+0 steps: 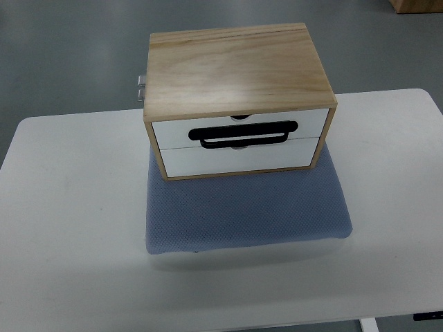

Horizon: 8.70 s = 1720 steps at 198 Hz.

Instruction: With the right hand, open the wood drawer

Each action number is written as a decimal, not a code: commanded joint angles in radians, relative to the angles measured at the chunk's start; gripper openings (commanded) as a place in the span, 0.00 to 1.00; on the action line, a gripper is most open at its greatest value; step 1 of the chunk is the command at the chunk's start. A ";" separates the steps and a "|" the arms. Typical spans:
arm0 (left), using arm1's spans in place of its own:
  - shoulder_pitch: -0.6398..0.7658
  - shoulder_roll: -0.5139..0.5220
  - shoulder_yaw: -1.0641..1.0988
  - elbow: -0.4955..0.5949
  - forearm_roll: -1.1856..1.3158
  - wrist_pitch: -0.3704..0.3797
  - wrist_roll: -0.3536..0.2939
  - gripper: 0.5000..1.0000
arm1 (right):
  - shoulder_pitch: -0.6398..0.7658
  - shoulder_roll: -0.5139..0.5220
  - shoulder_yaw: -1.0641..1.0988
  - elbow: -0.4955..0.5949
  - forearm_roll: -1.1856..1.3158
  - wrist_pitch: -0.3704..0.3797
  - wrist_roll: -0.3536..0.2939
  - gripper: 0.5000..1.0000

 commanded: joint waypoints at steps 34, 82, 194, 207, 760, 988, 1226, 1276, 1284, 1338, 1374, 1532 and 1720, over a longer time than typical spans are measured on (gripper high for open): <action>0.000 0.000 0.000 0.000 0.000 0.000 0.000 1.00 | 0.226 0.004 -0.204 0.224 -0.117 0.000 -0.002 0.89; 0.000 0.000 0.000 0.000 0.000 0.000 0.000 1.00 | 0.313 0.024 -0.324 0.353 -0.211 0.000 -0.011 0.89; 0.000 0.000 0.000 0.002 0.000 0.000 0.000 1.00 | 0.525 0.162 -0.542 0.432 -0.177 0.000 -0.103 0.89; 0.000 0.000 0.000 0.000 0.000 0.000 0.000 1.00 | 0.528 0.187 -0.545 0.435 -0.176 0.000 -0.107 0.89; 0.000 0.000 0.000 0.000 0.000 0.000 0.000 1.00 | 0.204 0.380 -0.464 0.461 0.058 -0.298 -0.244 0.88; 0.000 0.000 0.000 0.000 0.000 0.000 0.000 1.00 | 0.217 0.365 -0.490 0.499 0.015 -0.212 -0.259 0.89; 0.000 0.000 0.000 0.000 0.000 0.000 0.000 1.00 | 0.286 0.294 -0.517 0.608 -0.004 -0.006 -0.258 0.89; 0.000 0.000 0.000 0.000 0.000 0.000 0.000 1.00 | 0.290 0.290 -0.517 0.611 -0.004 0.000 -0.256 0.89; 0.000 0.000 0.000 0.000 0.000 0.000 0.000 1.00 | 0.292 0.288 -0.517 0.613 -0.004 0.000 -0.256 0.89; 0.000 0.000 0.000 0.000 0.000 0.000 0.000 1.00 | 0.327 0.262 -0.514 0.617 -0.002 0.000 -0.253 0.89; 0.000 0.000 0.000 0.000 0.000 0.000 0.000 1.00 | 0.355 0.218 -0.499 0.617 0.004 0.000 -0.244 0.89; 0.000 0.000 0.000 0.000 0.000 0.000 0.000 1.00 | -0.070 -0.078 0.184 0.291 0.191 -0.217 -0.212 0.89; 0.000 0.000 0.000 0.000 0.000 0.000 0.000 1.00 | -0.546 0.323 0.762 -0.489 0.171 -0.339 -0.046 0.89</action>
